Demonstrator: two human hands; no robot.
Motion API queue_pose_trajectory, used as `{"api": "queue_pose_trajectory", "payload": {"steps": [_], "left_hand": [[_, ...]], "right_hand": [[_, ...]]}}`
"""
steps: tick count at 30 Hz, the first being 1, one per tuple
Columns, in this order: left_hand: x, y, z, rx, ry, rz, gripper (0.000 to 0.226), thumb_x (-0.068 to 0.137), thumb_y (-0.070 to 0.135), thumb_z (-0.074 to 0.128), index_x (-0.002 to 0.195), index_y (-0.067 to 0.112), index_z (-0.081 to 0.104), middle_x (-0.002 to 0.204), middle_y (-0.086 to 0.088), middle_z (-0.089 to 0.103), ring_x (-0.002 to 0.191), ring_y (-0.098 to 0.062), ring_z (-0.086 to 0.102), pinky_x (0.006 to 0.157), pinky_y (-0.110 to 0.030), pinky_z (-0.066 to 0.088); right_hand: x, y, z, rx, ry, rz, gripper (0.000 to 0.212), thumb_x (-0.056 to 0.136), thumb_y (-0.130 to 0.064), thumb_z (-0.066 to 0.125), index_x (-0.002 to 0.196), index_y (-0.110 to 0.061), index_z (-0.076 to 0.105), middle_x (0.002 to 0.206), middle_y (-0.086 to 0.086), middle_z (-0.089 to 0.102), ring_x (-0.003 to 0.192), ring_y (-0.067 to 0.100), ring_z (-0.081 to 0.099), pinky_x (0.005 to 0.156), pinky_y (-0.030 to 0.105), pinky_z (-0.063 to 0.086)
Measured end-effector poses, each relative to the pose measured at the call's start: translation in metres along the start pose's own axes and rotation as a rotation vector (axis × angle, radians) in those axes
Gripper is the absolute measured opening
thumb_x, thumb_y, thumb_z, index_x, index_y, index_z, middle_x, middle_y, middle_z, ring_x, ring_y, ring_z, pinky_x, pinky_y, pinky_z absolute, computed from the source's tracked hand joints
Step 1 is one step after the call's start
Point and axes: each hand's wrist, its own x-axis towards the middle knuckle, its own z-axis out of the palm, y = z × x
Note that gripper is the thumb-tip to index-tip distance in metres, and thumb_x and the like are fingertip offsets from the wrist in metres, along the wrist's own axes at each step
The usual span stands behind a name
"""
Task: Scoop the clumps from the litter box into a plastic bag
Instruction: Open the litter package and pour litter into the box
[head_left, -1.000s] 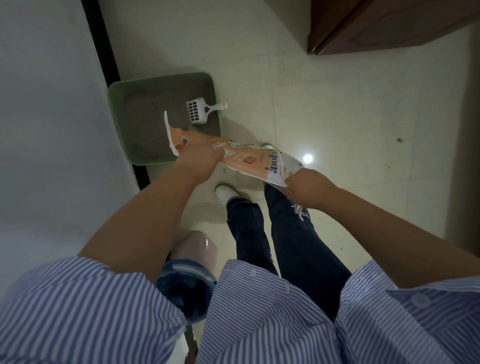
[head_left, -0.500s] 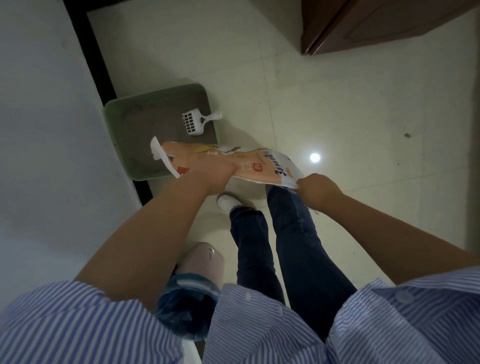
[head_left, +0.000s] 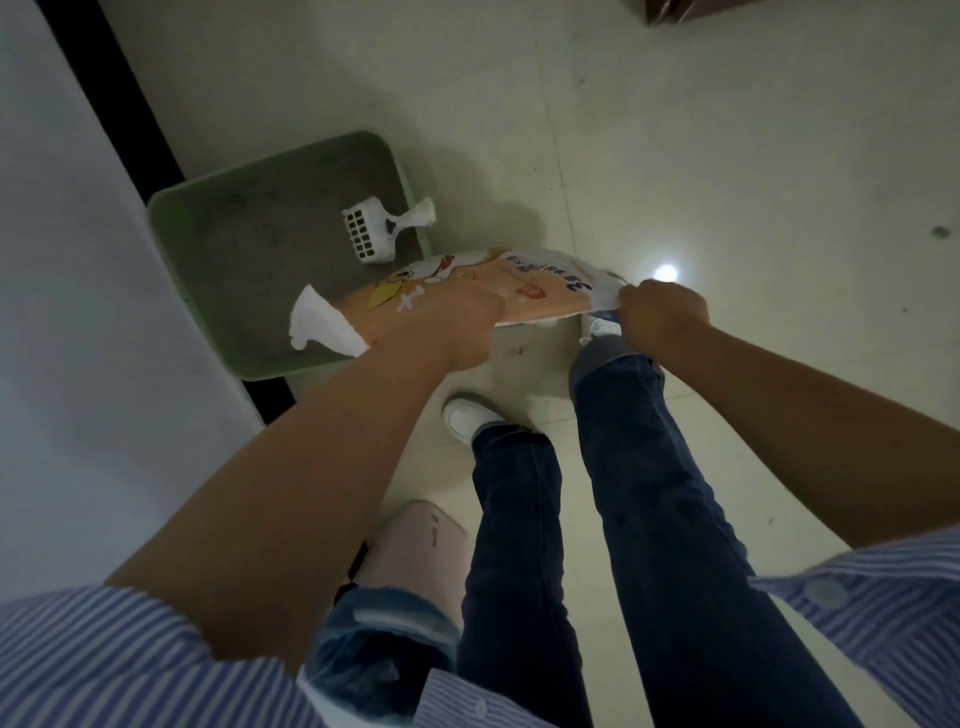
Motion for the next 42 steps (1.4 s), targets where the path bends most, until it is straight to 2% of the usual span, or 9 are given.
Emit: {"api": "queue_pose_trajectory", "payload": {"steps": [6, 10, 14, 18, 20, 23, 28, 34, 42], "left_hand": [[0.019, -0.023, 0.002, -0.07, 0.063, -0.03, 0.041, 0.1, 0.011, 0.033, 0.141, 0.006, 0.035, 0.144, -0.011, 0.041, 0.13, -0.022, 0.039, 0.093, -0.019, 0.016], [0.013, -0.033, 0.009, -0.069, 0.123, -0.058, 0.035, 0.099, 0.012, 0.035, 0.131, 0.004, 0.046, 0.134, -0.013, 0.05, 0.122, -0.025, 0.046, 0.091, -0.022, 0.029], [0.005, -0.038, 0.019, -0.104, 0.131, -0.109, 0.033, 0.099, 0.015, 0.035, 0.129, 0.006, 0.047, 0.127, -0.011, 0.054, 0.116, -0.023, 0.05, 0.08, -0.023, 0.034], [0.002, -0.056, 0.032, -0.115, 0.013, -0.093, 0.035, 0.091, 0.032, 0.053, 0.119, 0.012, 0.054, 0.121, -0.006, 0.059, 0.114, -0.022, 0.052, 0.097, -0.033, 0.04], [0.0, -0.073, 0.037, 0.105, -0.107, -0.148, 0.044, 0.087, 0.043, 0.056, 0.122, 0.017, 0.052, 0.126, -0.004, 0.054, 0.12, -0.023, 0.048, 0.106, -0.04, 0.035], [-0.009, -0.1, 0.046, 0.266, -0.064, -0.296, 0.034, 0.093, 0.023, 0.05, 0.126, 0.018, 0.05, 0.129, -0.005, 0.05, 0.123, -0.024, 0.046, 0.105, -0.041, 0.033], [-0.032, -0.126, 0.055, 0.015, 0.062, -0.446, 0.033, 0.097, 0.013, 0.04, 0.127, 0.011, 0.054, 0.126, -0.014, 0.056, 0.116, -0.03, 0.053, 0.092, -0.037, 0.044], [-0.059, -0.13, 0.055, -0.406, 0.305, -0.348, 0.03, 0.096, 0.017, 0.048, 0.117, 0.002, 0.063, 0.115, -0.02, 0.063, 0.107, -0.031, 0.056, 0.079, -0.025, 0.033], [-0.076, -0.069, 0.029, -0.744, 0.484, -0.118, 0.035, 0.083, 0.021, 0.057, 0.082, -0.012, 0.068, 0.062, -0.015, 0.05, 0.069, -0.016, 0.043, 0.054, -0.025, 0.021]], "right_hand": [[0.03, -0.003, -0.01, -0.036, 0.242, -0.136, 0.043, 0.093, -0.026, 0.048, 0.128, -0.002, 0.046, 0.124, 0.022, 0.048, 0.115, 0.036, 0.045, 0.093, 0.042, 0.037], [0.034, -0.031, -0.013, -0.196, 0.347, -0.543, 0.041, 0.055, -0.006, 0.084, 0.093, 0.0, 0.068, 0.076, 0.022, 0.065, 0.064, 0.035, 0.064, 0.053, 0.032, 0.052], [0.03, -0.047, -0.015, -0.442, 0.088, -0.585, 0.041, 0.092, -0.004, 0.041, 0.133, -0.006, 0.043, 0.125, 0.015, 0.054, 0.111, 0.031, 0.054, 0.087, 0.038, 0.047], [0.033, -0.039, -0.019, -0.51, 0.005, -0.584, 0.042, 0.094, -0.007, 0.039, 0.136, -0.011, 0.04, 0.132, 0.011, 0.049, 0.119, 0.028, 0.048, 0.095, 0.039, 0.047], [0.034, -0.037, -0.017, -0.512, -0.009, -0.551, 0.042, 0.094, -0.009, 0.041, 0.136, -0.011, 0.04, 0.132, 0.01, 0.05, 0.12, 0.027, 0.047, 0.096, 0.04, 0.047], [0.034, -0.037, -0.015, -0.516, 0.001, -0.531, 0.044, 0.094, -0.011, 0.045, 0.138, -0.011, 0.038, 0.134, 0.01, 0.049, 0.122, 0.027, 0.047, 0.096, 0.037, 0.046], [0.027, -0.041, -0.015, -0.542, 0.011, -0.483, 0.043, 0.096, -0.018, 0.043, 0.138, -0.012, 0.037, 0.133, 0.009, 0.049, 0.12, 0.025, 0.049, 0.092, 0.034, 0.047], [0.016, -0.048, -0.024, -0.514, 0.093, -0.287, 0.038, 0.095, -0.016, 0.041, 0.132, -0.01, 0.044, 0.126, 0.011, 0.055, 0.115, 0.029, 0.051, 0.089, 0.037, 0.046], [-0.026, -0.103, -0.051, 0.07, 0.299, -0.437, 0.068, 0.086, -0.033, 0.059, 0.142, -0.007, 0.029, 0.141, 0.018, 0.037, 0.129, 0.032, 0.035, 0.106, 0.041, 0.029]]}}
